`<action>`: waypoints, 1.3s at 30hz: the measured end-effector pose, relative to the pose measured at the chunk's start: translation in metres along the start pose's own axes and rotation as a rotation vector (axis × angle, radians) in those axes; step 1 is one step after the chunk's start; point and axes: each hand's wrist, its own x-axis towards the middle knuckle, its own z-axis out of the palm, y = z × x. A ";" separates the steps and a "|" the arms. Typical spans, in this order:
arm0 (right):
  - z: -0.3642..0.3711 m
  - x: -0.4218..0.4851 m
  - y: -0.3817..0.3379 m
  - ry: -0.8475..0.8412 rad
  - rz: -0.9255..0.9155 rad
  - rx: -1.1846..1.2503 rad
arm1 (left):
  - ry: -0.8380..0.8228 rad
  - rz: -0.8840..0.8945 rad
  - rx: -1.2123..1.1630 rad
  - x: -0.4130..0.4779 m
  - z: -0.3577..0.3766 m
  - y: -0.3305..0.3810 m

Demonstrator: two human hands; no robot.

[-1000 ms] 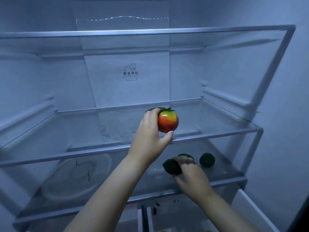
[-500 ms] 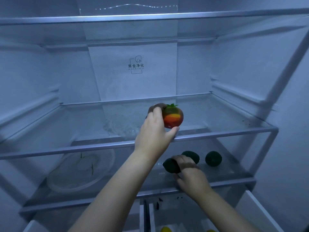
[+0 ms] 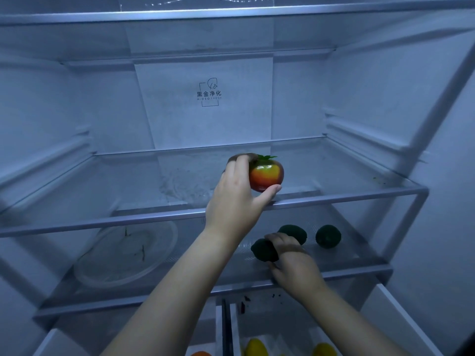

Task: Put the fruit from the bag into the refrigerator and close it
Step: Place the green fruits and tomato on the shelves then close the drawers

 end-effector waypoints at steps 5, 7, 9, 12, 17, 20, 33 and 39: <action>-0.003 -0.004 -0.003 0.009 0.003 -0.029 | 0.027 0.051 0.021 -0.003 0.000 -0.002; -0.005 -0.007 -0.004 0.011 -0.003 -0.038 | 0.035 0.065 0.037 -0.004 0.000 -0.002; -0.009 -0.011 -0.006 0.021 -0.001 -0.041 | 0.043 0.082 0.050 -0.005 -0.001 -0.002; -0.014 -0.016 -0.009 0.041 -0.003 -0.057 | 0.045 0.109 0.071 -0.008 -0.003 -0.001; -0.022 -0.027 -0.010 0.115 -0.028 -0.066 | 0.044 0.130 0.092 -0.018 -0.010 0.001; -0.028 -0.033 -0.013 0.159 -0.037 -0.032 | 0.044 0.144 0.134 -0.027 -0.016 0.004; -0.046 -0.090 -0.029 0.199 -0.197 0.041 | 0.028 0.054 0.354 -0.107 -0.052 0.020; -0.043 -0.132 -0.034 0.136 -0.221 0.112 | -0.029 -0.078 0.398 -0.162 -0.061 0.034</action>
